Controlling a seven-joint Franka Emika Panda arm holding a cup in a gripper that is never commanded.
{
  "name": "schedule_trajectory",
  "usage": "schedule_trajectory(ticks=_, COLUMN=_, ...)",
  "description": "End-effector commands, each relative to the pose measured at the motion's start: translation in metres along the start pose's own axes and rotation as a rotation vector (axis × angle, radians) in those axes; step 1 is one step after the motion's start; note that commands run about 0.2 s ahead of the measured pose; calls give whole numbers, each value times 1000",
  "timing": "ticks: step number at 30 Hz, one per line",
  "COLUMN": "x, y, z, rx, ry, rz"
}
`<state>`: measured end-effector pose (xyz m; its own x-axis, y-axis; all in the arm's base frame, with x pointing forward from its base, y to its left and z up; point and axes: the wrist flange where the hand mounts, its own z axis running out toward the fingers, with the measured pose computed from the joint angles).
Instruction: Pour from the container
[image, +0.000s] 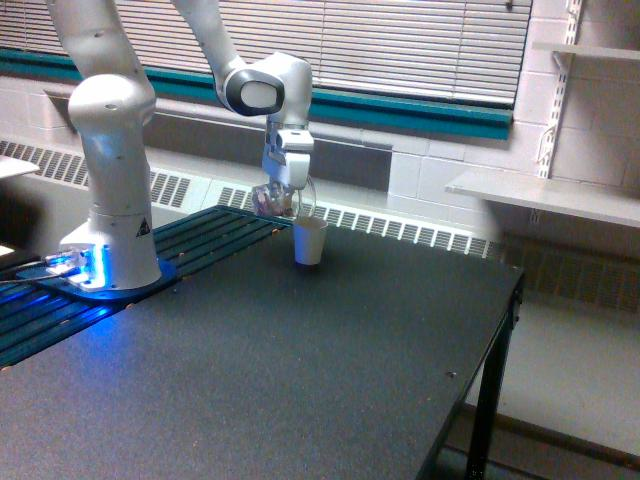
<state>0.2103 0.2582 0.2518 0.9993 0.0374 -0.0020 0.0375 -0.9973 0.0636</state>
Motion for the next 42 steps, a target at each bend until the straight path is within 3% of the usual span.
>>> schedule_trajectory(ticks=1, x=7, y=4, z=0, rx=-17, ry=-6, rz=-31)
schedule_trajectory(ticks=18, x=1, y=-2, z=1, rx=-38, ry=-45, rz=-81)
schedule_trajectory(ticks=42, x=8, y=10, z=-8, rx=-62, ry=-35, rz=-74)
